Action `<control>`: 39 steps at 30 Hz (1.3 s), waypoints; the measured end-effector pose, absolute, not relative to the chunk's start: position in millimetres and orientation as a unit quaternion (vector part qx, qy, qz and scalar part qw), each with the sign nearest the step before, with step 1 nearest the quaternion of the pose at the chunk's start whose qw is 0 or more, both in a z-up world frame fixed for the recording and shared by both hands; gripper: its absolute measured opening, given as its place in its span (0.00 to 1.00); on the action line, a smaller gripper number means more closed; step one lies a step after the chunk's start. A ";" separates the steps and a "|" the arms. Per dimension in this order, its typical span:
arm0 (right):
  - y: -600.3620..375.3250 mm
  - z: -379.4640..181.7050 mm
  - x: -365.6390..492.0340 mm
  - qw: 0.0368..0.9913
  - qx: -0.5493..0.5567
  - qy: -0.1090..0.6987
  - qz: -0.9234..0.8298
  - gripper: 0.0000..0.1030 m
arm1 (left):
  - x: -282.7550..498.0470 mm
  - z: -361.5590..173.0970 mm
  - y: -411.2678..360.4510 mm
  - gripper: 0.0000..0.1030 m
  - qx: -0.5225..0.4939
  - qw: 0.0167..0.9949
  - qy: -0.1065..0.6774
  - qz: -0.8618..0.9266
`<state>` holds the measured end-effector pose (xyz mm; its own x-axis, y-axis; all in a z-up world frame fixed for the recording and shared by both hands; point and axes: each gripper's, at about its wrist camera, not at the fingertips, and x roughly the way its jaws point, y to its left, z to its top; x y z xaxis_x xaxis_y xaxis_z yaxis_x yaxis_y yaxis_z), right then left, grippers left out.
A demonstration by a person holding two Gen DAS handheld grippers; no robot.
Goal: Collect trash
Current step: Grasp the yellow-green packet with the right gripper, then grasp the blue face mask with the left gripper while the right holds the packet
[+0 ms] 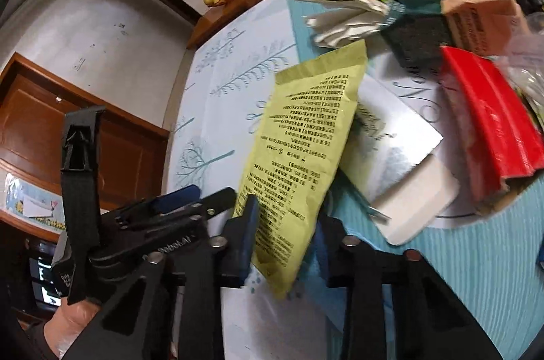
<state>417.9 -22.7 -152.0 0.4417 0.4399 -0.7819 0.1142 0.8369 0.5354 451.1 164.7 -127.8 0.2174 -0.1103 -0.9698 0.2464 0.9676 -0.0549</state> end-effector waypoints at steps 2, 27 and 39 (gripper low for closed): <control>-19.3 -148.9 416.9 0.806 0.268 0.516 0.109 0.09 | 450.3 -126.3 164.6 0.54 0.049 0.775 0.619 -0.117; -131.9 -41.9 305.7 0.823 0.313 0.474 0.000 0.01 | 383.4 -79.4 101.1 0.64 -0.035 0.701 0.681 -0.210; -151.8 -42.4 238.4 0.825 0.306 0.474 -0.035 0.01 | 391.0 -112.6 59.3 0.64 -0.128 0.666 0.722 -0.136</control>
